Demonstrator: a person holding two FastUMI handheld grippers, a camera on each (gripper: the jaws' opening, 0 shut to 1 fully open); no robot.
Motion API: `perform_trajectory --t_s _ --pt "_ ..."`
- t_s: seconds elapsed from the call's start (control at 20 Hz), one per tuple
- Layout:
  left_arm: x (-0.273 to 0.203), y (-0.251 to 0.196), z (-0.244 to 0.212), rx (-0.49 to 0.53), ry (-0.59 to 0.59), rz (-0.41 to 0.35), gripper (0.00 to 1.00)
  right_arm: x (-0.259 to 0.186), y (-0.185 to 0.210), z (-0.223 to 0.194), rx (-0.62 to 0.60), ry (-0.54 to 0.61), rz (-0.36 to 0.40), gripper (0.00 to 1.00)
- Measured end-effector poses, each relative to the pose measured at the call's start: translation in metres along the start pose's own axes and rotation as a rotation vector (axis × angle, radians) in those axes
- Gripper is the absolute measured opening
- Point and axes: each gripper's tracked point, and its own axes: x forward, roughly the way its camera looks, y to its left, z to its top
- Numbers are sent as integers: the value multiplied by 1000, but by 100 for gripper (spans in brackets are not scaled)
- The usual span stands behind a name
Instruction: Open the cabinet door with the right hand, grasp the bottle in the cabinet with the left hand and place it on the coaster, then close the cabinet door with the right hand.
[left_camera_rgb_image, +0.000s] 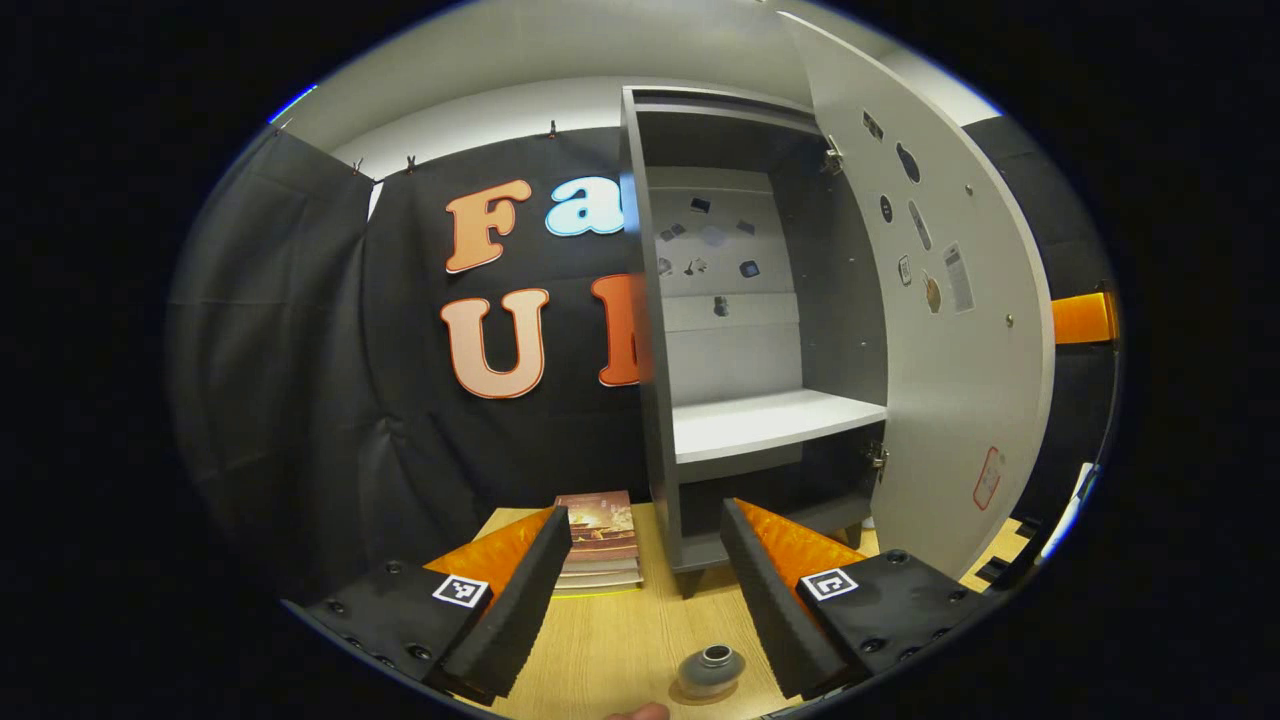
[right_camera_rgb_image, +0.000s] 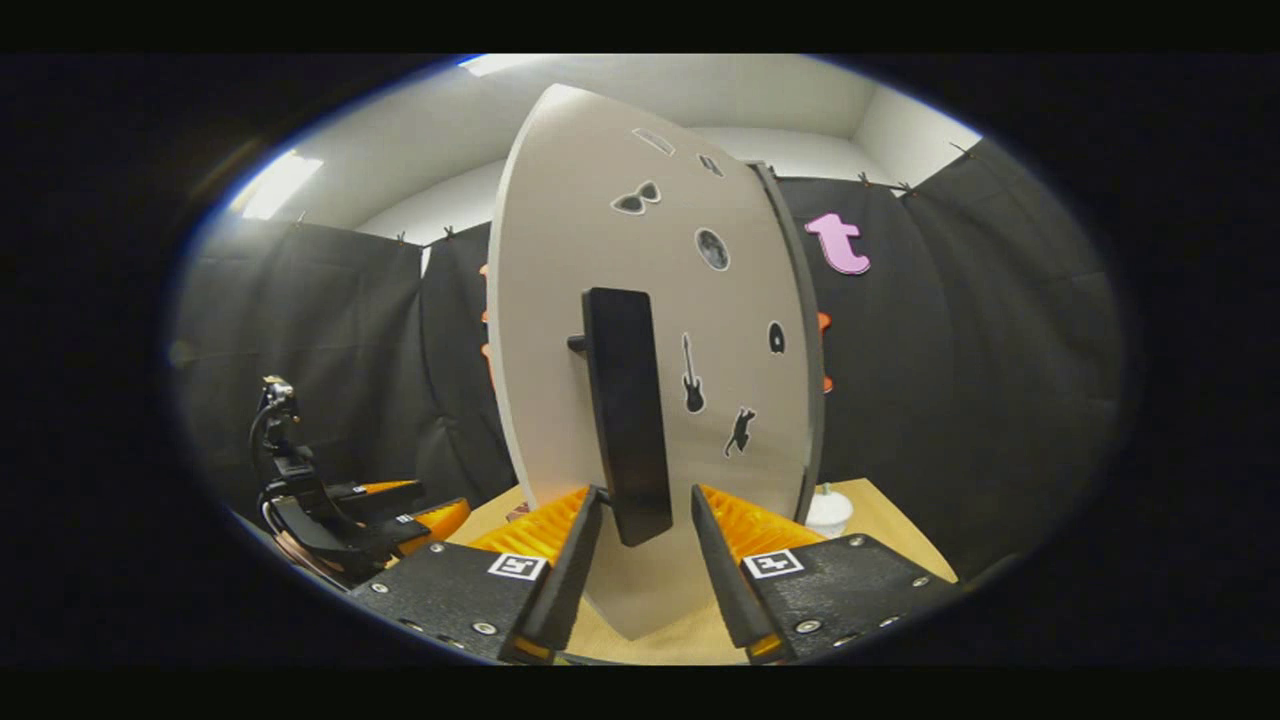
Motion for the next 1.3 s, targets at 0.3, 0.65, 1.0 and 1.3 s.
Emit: perform_trajectory --t_s 0.3,0.65,1.0,1.3 --pt "19 32 5 -40 -11 39 98 68 41 -3 13 -17 48 70" --pt "44 57 6 -27 -45 52 100 112 53 -6 -47 -40 51 80" --pt "82 53 -17 -109 -5 8 98 150 57 -8 -30 -47 21 94" --pt "112 63 -38 -133 33 22 98 173 49 -15 -81 -57 -84 95"
